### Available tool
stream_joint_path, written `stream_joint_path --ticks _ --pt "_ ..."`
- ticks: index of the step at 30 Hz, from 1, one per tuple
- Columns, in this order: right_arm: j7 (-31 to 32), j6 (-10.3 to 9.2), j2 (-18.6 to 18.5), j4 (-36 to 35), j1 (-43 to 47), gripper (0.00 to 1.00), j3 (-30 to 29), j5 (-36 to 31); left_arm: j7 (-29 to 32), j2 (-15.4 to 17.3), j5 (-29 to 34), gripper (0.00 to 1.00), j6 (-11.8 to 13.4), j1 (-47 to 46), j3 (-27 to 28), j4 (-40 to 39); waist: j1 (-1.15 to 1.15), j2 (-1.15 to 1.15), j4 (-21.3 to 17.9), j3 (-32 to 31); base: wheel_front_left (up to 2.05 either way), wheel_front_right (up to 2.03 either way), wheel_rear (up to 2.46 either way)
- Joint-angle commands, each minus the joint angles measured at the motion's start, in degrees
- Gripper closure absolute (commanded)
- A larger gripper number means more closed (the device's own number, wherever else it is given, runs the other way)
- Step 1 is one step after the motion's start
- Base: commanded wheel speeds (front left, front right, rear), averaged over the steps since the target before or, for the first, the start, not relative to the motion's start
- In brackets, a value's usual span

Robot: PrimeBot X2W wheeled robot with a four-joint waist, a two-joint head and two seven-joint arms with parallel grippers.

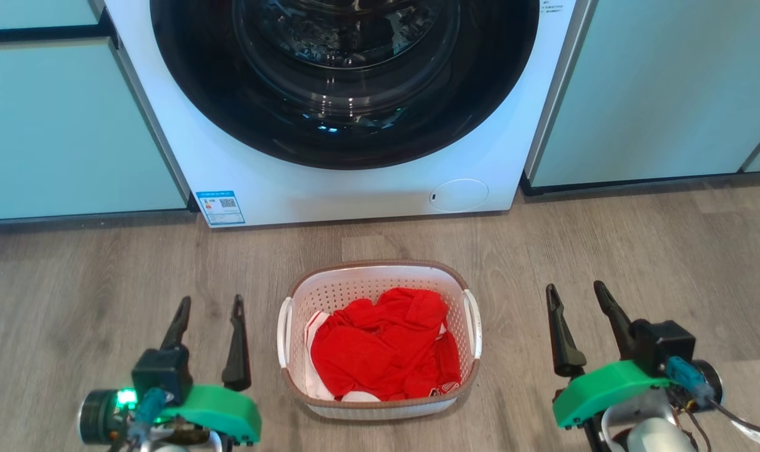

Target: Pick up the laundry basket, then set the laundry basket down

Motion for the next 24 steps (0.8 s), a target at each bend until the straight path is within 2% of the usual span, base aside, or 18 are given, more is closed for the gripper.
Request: stream_joint_path --ticks 1,6,24 --pt "-0.9 0.39 -0.6 -2.3 -1.9 0.0 1.7 -1.7 -0.9 0.0 1.8 0.0 -0.1 -1.0 2.1 -2.1 0.0 0.0 0.0 0.0 0.0 0.0 0.0" --pt "-1.7 0.41 -0.7 -2.5 -1.9 0.0 2.1 -4.9 -1.7 -0.6 5.0 0.0 -0.7 -0.7 2.8 -2.1 0.0 0.0 -0.1 0.0 0.0 0.0 0.0" --pt "-1.7 0.41 -0.7 -2.2 -1.9 0.0 1.7 -4.4 -1.7 -2.1 5.7 0.0 -3.1 -0.6 5.5 -1.1 0.0 0.0 -0.2 0.2 0.0 0.0 0.0"
